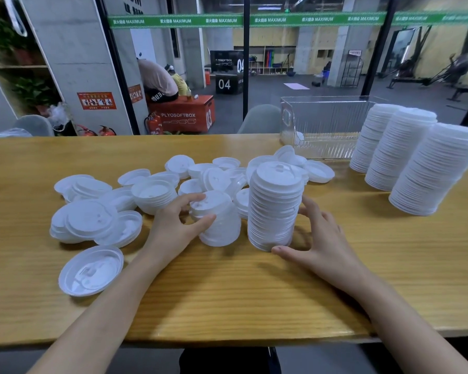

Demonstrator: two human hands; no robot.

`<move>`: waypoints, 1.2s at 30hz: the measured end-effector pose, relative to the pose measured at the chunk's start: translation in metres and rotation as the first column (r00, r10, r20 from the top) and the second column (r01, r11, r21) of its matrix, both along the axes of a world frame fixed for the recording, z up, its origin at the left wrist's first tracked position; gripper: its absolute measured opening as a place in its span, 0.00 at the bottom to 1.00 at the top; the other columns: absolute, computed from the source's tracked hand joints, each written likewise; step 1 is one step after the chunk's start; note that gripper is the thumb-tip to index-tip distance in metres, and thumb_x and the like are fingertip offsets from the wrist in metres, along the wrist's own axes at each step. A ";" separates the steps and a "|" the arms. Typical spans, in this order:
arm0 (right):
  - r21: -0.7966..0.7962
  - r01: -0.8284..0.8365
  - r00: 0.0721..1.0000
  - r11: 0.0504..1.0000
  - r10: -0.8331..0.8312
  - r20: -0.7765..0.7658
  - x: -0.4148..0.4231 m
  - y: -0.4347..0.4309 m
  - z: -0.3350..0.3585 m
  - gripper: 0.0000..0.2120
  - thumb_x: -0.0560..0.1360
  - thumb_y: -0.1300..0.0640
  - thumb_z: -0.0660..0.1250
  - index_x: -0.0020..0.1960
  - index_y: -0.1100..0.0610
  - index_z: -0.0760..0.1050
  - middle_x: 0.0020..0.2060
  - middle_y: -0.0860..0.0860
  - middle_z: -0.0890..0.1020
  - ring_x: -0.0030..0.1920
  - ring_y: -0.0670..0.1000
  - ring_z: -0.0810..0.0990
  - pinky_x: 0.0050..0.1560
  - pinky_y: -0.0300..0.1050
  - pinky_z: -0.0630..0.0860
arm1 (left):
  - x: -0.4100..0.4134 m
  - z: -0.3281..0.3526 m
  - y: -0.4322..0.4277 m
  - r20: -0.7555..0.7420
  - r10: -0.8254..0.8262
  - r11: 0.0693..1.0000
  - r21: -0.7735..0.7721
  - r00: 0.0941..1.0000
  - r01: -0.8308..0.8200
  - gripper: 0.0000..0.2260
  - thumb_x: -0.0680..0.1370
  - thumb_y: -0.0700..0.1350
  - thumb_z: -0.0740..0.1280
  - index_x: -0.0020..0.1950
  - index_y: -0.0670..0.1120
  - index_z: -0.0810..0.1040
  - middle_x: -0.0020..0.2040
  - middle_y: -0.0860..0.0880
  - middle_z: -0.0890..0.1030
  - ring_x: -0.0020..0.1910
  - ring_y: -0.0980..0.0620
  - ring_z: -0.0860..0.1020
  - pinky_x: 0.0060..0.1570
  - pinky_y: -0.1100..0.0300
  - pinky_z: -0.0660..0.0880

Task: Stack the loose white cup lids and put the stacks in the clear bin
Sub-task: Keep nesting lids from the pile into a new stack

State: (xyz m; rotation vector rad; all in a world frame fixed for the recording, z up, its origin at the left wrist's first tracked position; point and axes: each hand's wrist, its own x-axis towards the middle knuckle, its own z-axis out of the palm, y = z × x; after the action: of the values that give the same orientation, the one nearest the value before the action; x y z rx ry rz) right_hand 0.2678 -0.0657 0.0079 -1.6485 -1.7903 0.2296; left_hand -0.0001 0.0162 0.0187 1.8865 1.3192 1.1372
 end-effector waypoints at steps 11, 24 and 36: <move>0.384 -0.007 0.984 0.923 0.074 -0.160 0.003 0.003 0.020 0.32 0.74 0.37 0.62 0.73 0.50 0.65 0.68 0.44 0.72 0.67 0.48 0.68 0.70 0.47 0.64 | 0.030 0.056 -0.006 0.131 -0.151 0.972 0.200 0.980 0.124 0.23 0.66 0.62 0.72 0.60 0.59 0.78 0.59 0.63 0.79 0.62 0.67 0.72 0.58 0.74 0.66; 0.482 0.016 0.967 0.876 0.109 -0.230 0.010 0.010 0.008 0.24 0.79 0.46 0.58 0.71 0.56 0.68 0.67 0.46 0.74 0.68 0.51 0.70 0.67 0.49 0.67 | 0.074 0.064 -0.004 -0.097 -0.318 0.922 0.201 0.943 0.331 0.23 0.68 0.59 0.76 0.61 0.59 0.78 0.60 0.68 0.76 0.67 0.62 0.68 0.59 0.79 0.60; 0.516 -0.056 0.978 0.855 0.150 -0.143 0.007 0.009 0.008 0.21 0.79 0.48 0.59 0.71 0.53 0.67 0.66 0.43 0.73 0.66 0.49 0.70 0.68 0.41 0.63 | 0.076 0.058 -0.002 -0.109 -0.320 0.917 0.214 0.941 0.337 0.26 0.65 0.66 0.70 0.62 0.62 0.77 0.61 0.72 0.73 0.67 0.65 0.66 0.58 0.80 0.58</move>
State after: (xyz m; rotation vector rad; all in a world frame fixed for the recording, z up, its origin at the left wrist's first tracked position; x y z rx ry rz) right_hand 0.2744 -0.0565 0.0159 -1.1177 -1.6245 -0.0523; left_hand 0.0755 0.0146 0.0763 2.2339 0.8844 1.0891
